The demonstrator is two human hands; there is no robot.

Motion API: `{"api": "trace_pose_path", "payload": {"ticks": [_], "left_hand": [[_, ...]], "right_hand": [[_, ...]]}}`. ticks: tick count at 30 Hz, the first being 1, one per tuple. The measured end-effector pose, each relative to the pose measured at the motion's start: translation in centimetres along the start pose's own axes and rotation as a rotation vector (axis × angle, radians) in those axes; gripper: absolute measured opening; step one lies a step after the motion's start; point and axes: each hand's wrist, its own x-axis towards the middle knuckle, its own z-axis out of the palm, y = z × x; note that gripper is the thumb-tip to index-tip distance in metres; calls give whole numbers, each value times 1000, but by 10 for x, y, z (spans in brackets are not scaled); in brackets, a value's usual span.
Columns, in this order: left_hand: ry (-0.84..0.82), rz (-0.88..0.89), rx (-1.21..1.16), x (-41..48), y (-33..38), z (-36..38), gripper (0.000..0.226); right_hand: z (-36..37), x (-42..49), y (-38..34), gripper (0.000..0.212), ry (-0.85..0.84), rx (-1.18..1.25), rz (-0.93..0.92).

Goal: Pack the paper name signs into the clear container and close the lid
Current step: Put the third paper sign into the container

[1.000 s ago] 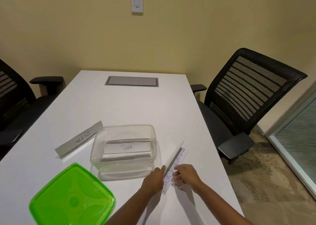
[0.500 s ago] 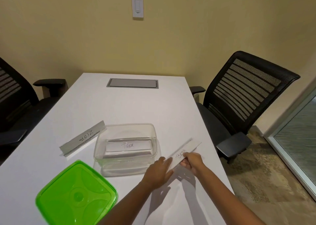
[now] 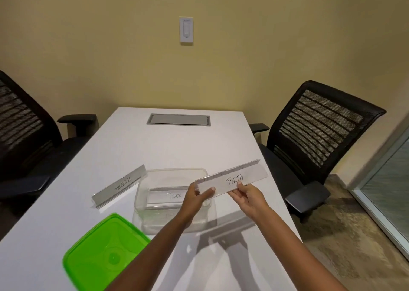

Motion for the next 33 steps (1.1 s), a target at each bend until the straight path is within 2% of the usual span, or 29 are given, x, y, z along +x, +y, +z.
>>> {"api": "trace_pose_path", "payload": {"ticks": [2, 4, 6, 8, 10, 13, 15, 17, 20, 23, 27, 29, 33], "left_hand": [[-16, -13, -17, -1, 4, -13, 42], [-2, -23, -34, -3, 5, -26, 36], [19, -29, -54, -4, 7, -39, 34], [35, -32, -56, -5, 9, -52, 39], [57, -29, -20, -5, 10, -67, 42], [92, -6, 82, -5, 10, -93, 42], [121, -2, 120, -6, 11, -107, 44], [147, 14, 180, -7, 13, -119, 44], [168, 35, 398, -8, 17, -131, 42], [188, 17, 657, -9, 21, -138, 44], [186, 4, 897, -5, 26, -144, 55], [206, -8, 1028, -1, 29, -145, 56], [283, -21, 1154, 11, 33, -147, 59]], "right_hand": [[10, -3, 4, 21, -40, -1, 10], [18, -8, 6, 11, -70, -33, 12], [23, -10, 9, 16, -108, -89, -5], [28, -12, 13, 2, -107, -156, -29], [29, -10, 16, 20, -77, -196, -75], [30, -11, 15, 9, -62, -258, -176], [30, -9, 13, 29, -45, -342, -252], [31, -9, 12, 45, -24, -489, -328], [37, -8, 14, 57, -65, -828, -450], [46, -6, 15, 60, -114, -1190, -528], [56, 2, 18, 60, -152, -1689, -514], [61, 6, 21, 58, -110, -1819, -540], [70, 18, 26, 52, -6, -1905, -601]]}}
